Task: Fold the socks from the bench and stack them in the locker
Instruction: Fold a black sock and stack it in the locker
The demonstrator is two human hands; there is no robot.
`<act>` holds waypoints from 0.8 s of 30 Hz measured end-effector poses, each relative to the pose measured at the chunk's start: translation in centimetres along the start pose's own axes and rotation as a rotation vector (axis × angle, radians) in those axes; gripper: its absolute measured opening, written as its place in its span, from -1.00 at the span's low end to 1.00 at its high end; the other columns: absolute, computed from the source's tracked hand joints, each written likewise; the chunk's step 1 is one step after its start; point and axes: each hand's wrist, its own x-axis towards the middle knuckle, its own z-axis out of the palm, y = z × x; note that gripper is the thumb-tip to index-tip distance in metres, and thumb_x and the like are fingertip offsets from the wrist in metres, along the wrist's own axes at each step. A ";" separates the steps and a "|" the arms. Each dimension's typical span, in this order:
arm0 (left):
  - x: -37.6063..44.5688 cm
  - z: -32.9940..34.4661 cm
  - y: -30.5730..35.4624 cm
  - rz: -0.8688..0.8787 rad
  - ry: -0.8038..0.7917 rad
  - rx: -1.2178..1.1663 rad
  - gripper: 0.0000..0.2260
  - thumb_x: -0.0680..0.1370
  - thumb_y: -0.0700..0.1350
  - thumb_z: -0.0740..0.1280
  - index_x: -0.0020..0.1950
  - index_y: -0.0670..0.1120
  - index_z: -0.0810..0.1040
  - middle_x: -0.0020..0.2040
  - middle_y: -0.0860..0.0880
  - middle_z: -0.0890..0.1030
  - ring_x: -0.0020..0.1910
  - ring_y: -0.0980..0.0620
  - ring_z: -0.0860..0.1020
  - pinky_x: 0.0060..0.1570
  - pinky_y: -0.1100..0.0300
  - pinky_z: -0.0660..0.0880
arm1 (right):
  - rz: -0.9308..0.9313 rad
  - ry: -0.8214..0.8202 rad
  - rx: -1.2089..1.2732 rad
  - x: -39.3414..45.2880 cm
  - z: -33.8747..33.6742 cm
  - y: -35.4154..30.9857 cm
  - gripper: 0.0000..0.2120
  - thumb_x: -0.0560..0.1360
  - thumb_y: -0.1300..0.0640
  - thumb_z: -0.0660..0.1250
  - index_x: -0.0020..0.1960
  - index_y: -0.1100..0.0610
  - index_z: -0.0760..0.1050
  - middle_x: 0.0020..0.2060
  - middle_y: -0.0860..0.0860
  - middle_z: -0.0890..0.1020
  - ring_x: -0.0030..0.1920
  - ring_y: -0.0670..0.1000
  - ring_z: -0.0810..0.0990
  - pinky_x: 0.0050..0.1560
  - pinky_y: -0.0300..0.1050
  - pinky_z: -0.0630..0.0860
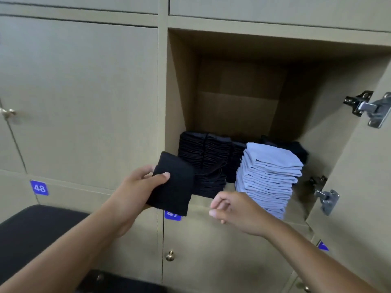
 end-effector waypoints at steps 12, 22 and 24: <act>4.8 4.0 7.0 0.183 -0.046 0.261 -0.91 0.62 -0.19 0.37 0.07 -0.18 0.63 -0.06 -0.04 0.75 -0.06 0.07 0.70 -0.17 0.30 0.57 | -0.028 -0.013 -0.165 1.1 0.0 0.0 -0.76 0.55 -0.18 0.34 0.15 -0.10 0.51 -0.10 -0.19 0.65 -0.06 -0.19 0.60 0.06 -0.09 0.56; 6.8 4.8 8.5 0.398 -0.109 0.417 -0.85 0.63 -0.24 0.35 -0.07 -0.06 0.67 -0.18 -0.07 0.72 -0.10 -0.10 0.74 -0.03 0.19 0.67 | -0.010 0.035 -0.025 0.9 -1.5 0.7 -0.76 0.55 -0.18 0.33 0.16 -0.12 0.52 -0.12 -0.22 0.65 -0.07 -0.21 0.59 0.00 -0.17 0.53; 7.0 4.8 8.6 0.345 -0.126 0.268 -0.79 0.67 -0.15 0.33 -0.12 -0.05 0.69 -0.08 -0.18 0.72 0.01 -0.17 0.73 0.08 0.11 0.66 | -0.020 0.034 -0.024 0.8 -1.7 0.8 -0.75 0.55 -0.18 0.33 0.18 -0.12 0.52 -0.11 -0.21 0.65 -0.07 -0.21 0.59 0.00 -0.18 0.53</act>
